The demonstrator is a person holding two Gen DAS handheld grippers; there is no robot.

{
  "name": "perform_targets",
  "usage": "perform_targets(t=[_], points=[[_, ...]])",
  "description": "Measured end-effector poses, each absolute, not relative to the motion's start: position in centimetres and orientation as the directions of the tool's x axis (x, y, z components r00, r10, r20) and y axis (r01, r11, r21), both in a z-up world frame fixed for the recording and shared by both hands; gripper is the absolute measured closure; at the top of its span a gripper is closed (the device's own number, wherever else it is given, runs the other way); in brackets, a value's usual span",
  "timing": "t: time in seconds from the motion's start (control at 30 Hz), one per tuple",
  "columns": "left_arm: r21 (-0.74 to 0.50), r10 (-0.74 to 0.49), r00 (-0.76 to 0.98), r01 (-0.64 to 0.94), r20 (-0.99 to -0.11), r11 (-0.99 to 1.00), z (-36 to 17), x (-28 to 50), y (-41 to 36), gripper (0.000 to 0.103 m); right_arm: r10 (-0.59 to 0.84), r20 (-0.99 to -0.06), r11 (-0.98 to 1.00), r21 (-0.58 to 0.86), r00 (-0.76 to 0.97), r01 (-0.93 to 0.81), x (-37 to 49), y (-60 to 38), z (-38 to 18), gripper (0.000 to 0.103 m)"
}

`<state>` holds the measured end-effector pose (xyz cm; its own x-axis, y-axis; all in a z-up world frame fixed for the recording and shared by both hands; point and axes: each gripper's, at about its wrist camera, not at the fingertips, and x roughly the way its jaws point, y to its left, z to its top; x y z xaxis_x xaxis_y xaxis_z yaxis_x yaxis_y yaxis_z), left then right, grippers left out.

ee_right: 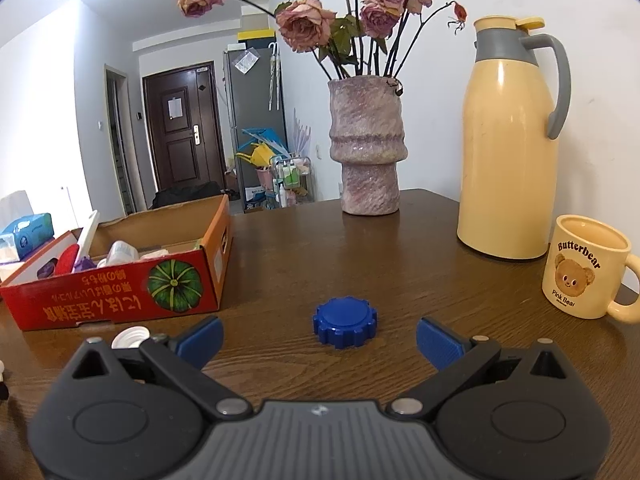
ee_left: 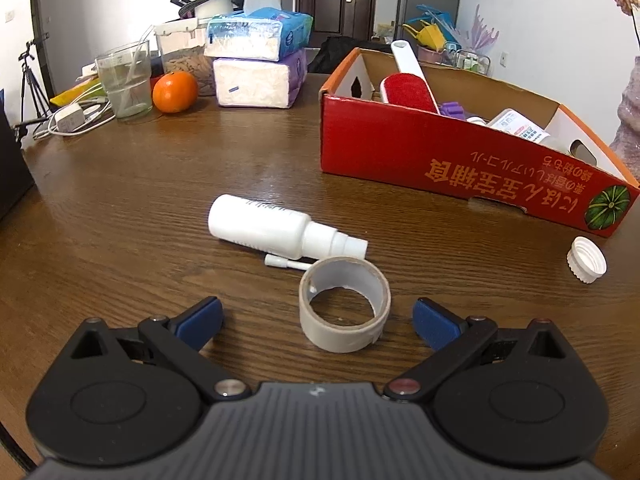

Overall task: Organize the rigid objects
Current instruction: 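Move the left tool to the grey tape roll while the right tool approaches the blue cap, then close the left tool on the tape roll while the right tool closes on the blue cap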

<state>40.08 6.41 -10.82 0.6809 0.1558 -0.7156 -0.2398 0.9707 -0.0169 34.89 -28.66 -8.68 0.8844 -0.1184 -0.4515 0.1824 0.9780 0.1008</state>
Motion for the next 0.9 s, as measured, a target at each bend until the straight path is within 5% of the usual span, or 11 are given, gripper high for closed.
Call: perform_targets(t=[0.3, 0.6, 0.9], points=[[0.003, 0.179, 0.687, -0.249, -0.704, 0.969, -10.9, 40.2, 6.0, 0.006, -0.14, -0.504, 0.983, 0.035, 0.852, 0.182, 36.6, -29.0, -9.6, 0.0], [0.004, 0.184, 0.715, -0.246, -0.674, 0.969, -10.4, 39.7, 5.7, 0.058, -0.152, -0.567, 0.983, -0.004, 0.81, 0.182, 38.8, -29.7, -10.7, 0.0], [-0.011, 0.163, 0.722, -0.231, -0.673, 0.973, -10.3, 39.7, 5.6, 0.058, -0.141, -0.621, 0.983, 0.007, 0.771, 0.186, 42.8, -30.8, -11.7, 0.0]])
